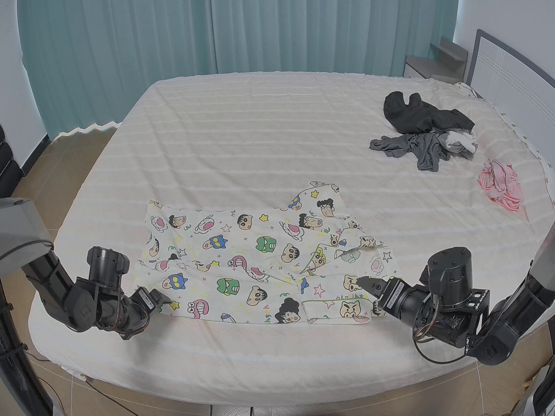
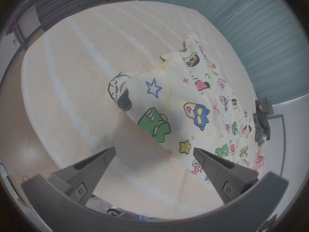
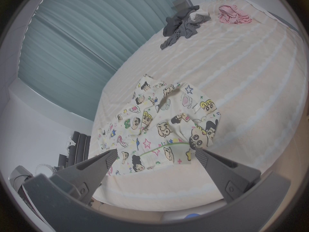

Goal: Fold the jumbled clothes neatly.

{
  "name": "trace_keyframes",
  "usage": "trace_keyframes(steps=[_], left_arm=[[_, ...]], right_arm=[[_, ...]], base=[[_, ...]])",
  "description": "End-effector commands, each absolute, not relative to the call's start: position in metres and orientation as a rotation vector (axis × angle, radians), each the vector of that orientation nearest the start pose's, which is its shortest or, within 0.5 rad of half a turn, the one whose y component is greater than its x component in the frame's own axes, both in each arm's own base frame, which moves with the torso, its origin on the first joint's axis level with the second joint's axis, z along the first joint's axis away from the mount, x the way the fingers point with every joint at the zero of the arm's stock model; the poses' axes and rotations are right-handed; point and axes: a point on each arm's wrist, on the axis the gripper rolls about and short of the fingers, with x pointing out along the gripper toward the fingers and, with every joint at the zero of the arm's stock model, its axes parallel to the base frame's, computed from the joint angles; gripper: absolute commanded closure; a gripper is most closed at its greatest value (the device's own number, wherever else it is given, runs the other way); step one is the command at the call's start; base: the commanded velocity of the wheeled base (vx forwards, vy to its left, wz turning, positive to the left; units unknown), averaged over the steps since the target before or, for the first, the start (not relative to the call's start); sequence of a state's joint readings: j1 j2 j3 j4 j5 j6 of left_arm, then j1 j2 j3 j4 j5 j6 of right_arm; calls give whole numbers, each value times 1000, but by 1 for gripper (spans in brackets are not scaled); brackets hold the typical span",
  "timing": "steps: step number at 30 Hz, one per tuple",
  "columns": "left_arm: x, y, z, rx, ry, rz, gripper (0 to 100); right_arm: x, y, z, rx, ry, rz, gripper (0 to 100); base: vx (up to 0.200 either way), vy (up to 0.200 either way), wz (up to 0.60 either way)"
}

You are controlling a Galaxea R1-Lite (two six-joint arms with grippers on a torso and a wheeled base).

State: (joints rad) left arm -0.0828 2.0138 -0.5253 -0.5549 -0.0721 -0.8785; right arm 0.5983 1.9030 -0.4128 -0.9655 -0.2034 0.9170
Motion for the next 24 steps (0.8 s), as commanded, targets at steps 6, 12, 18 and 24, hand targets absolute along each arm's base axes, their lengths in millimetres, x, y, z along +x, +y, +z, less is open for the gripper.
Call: trace_keyframes(steps=[6, 12, 18, 24], left_arm=[[290, -35, -1, -845, 883, 328, 0], [305, -24, -2, -854, 770, 377, 0], [315, -6, -6, -877, 719, 413, 100], [314, -4, -13, -875, 737, 429, 100]], right_arm=[[213, 153, 58, 688, 585, 177, 0], [211, 152, 56, 687, 585, 181, 0], [213, 153, 45, 667, 617, 154, 0], [224, 154, 15, 620, 672, 72, 0]], base=[[0, 0, 0], [0, 0, 0], [0, 0, 0], [0, 0, 0]])
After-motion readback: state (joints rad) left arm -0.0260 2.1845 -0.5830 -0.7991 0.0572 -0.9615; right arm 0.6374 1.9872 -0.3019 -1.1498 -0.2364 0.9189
